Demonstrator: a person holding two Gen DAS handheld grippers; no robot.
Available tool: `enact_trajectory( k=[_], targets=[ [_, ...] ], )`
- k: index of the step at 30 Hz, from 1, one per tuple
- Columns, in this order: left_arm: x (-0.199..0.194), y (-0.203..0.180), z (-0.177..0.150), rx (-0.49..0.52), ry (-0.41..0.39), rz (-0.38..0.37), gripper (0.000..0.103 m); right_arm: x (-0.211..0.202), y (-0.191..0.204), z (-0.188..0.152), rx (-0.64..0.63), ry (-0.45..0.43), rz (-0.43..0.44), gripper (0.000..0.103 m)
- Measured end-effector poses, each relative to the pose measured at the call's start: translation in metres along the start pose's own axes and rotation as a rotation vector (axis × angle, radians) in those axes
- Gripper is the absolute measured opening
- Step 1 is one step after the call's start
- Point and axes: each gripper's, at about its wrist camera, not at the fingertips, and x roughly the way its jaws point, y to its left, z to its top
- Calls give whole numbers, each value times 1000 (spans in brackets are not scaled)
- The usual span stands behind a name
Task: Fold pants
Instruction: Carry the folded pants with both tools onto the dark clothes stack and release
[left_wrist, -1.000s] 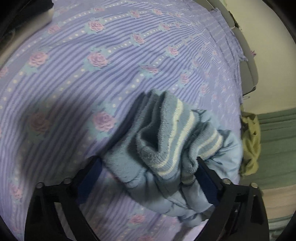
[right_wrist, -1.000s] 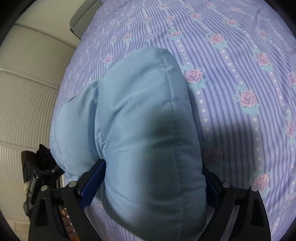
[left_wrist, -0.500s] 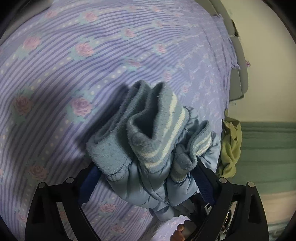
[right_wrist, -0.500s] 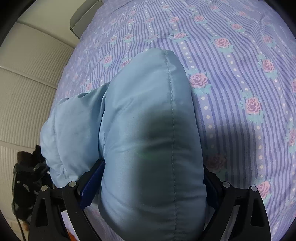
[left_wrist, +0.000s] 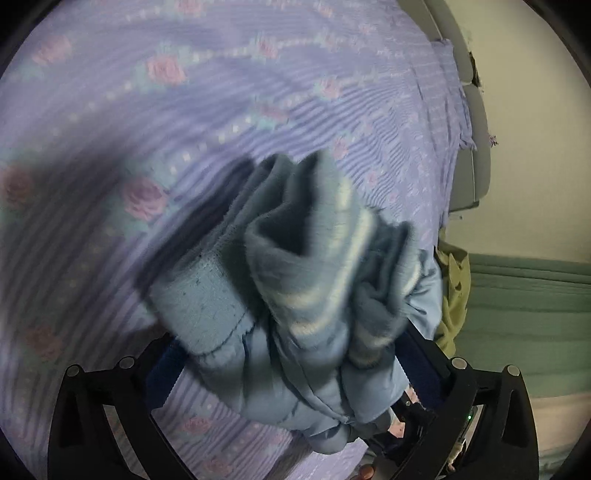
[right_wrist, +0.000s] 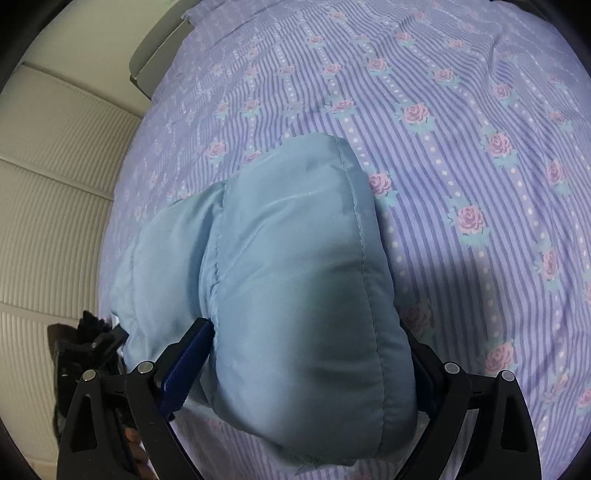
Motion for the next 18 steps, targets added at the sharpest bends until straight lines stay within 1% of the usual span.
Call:
enact_trajectory(
  k=[1, 3, 6, 8, 9, 11, 12, 13, 15, 18],
  targets=[
    [2, 0, 0, -2, -3, 4, 103, 4, 1, 1, 6, 4, 2, 94],
    [4, -2, -1, 31, -19, 37, 103, 8, -3, 2, 3, 9, 17, 94],
    [4, -7, -1, 85, -20, 82, 91, 13, -12, 0, -8, 23, 27, 94],
    [1, -8, -2, 105, -23, 97, 78, 14, -13, -1, -18, 29, 29, 93],
    [-1, -10, -2, 118, -22, 105, 74, 14, -11, -2, -27, 28, 22, 91],
    [-6, -14, -3, 146, -24, 120, 64, 11, -8, -5, -41, 28, 22, 81],
    [-8, -18, -4, 168, -27, 133, 62, 9, -6, -6, -48, 27, 16, 76],
    [-9, -23, -5, 188, -30, 146, 59, 6, -3, -7, -60, 24, 9, 73],
    [-11, -34, -10, 244, -39, 183, 55, -3, 2, -8, -71, 21, 1, 63],
    [-15, -53, -18, 332, -54, 225, 51, -15, 9, -9, -108, 3, -21, 55]
  ],
)
